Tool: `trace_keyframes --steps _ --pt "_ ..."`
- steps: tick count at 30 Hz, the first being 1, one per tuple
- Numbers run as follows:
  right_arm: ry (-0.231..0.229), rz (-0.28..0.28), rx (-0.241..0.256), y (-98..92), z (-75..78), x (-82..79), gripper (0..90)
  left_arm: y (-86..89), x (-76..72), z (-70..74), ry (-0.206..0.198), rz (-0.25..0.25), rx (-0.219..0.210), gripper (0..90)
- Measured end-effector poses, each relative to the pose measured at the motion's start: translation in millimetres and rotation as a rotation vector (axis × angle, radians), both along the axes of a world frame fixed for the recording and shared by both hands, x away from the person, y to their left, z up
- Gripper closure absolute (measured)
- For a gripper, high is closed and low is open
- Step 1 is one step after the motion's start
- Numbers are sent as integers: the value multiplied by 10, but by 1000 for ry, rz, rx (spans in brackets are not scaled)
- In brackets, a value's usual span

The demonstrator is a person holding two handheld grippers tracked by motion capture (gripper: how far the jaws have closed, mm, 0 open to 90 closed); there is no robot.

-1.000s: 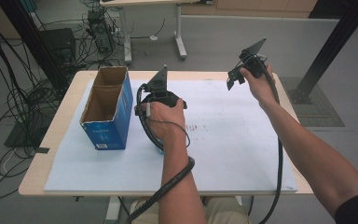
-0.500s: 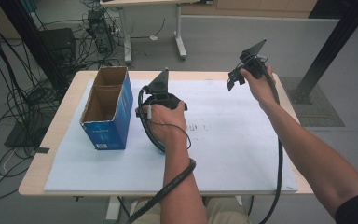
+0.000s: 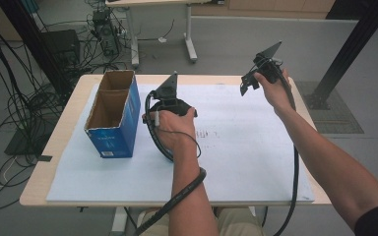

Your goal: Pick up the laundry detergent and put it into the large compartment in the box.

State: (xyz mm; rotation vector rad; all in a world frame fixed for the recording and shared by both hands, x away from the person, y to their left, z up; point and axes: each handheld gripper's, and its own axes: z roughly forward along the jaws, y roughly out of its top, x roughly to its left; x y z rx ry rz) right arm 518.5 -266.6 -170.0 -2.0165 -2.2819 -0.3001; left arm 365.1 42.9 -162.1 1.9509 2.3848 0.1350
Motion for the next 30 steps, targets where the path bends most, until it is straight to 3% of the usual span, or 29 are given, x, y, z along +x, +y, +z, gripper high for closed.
trace_keyframes --steps 30 --pt "8 1 2 -43 -32 16 55 -33 32 7 4 2 -5 80"
